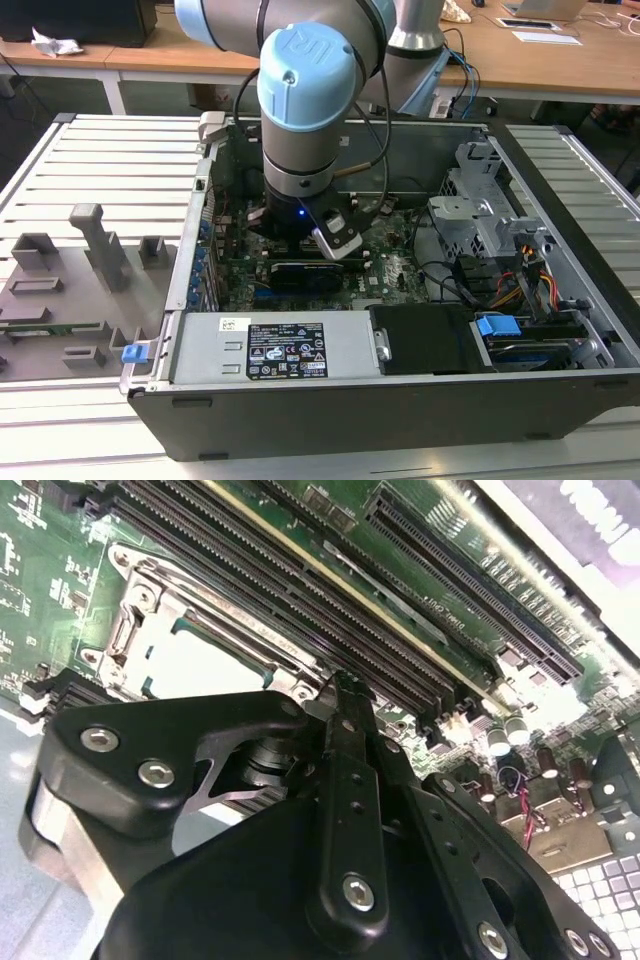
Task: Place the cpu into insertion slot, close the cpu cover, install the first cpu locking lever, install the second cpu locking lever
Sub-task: 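Install the second cpu locking lever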
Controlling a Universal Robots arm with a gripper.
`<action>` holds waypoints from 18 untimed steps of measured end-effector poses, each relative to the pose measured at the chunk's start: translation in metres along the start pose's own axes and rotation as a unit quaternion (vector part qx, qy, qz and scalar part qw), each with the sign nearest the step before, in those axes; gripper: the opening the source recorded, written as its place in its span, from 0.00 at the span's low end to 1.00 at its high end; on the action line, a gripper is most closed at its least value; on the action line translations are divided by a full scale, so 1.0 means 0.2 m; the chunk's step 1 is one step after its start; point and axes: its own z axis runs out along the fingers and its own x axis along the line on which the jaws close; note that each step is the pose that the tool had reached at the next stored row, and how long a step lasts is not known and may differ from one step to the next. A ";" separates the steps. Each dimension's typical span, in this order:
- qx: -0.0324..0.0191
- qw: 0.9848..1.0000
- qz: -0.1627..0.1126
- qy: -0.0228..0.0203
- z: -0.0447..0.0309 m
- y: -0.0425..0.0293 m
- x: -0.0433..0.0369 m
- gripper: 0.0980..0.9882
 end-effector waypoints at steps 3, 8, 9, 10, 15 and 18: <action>-0.002 1.000 0.000 0.000 0.005 0.006 0.000 0.01; -0.005 1.000 0.000 -0.001 0.015 0.012 0.003 0.01; -0.005 1.000 0.000 -0.001 0.017 0.013 0.004 0.01; -0.005 1.000 0.000 0.000 0.023 0.012 0.008 0.01; 0.000 1.000 0.000 0.000 -0.001 0.020 0.013 0.01; 0.000 1.000 0.000 0.000 -0.013 0.024 0.013 0.01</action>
